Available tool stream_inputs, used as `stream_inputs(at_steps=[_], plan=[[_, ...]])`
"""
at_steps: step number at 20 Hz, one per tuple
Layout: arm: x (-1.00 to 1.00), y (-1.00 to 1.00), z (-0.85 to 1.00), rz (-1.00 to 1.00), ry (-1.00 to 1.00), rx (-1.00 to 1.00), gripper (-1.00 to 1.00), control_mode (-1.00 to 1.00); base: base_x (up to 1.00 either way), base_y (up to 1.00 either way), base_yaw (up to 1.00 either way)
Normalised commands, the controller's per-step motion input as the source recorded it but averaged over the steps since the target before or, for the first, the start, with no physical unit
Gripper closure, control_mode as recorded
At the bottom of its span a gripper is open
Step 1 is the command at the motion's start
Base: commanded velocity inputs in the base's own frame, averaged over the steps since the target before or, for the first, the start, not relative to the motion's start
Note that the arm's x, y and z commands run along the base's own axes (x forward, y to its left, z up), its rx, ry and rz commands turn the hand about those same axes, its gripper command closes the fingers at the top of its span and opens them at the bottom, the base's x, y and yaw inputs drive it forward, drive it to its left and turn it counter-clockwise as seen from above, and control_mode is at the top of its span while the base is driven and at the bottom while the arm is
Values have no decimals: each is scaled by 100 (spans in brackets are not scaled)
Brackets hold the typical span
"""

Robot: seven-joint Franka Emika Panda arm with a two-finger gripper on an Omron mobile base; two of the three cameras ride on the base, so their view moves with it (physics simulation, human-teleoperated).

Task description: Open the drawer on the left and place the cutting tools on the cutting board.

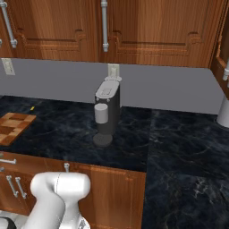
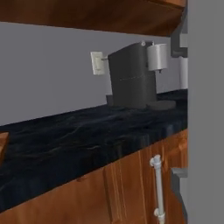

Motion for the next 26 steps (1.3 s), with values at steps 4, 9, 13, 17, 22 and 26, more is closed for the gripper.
stream_inputs(at_steps=[4,9,13,17,22,26], plan=[[0,43,-54,0,-13,-13,-100,-100,0,0,0],[0,49,-38,0,-9,-5,-100,-100,0,0,0],[0,44,-35,0,-7,-1,-100,-100,0,0,0],[18,36,-40,0,-5,0,-100,-100,0,0,0],[37,38,-42,1,0,0,-100,-100,0,0,0],[47,39,-40,2,0,0,-100,-100,0,0,0]])
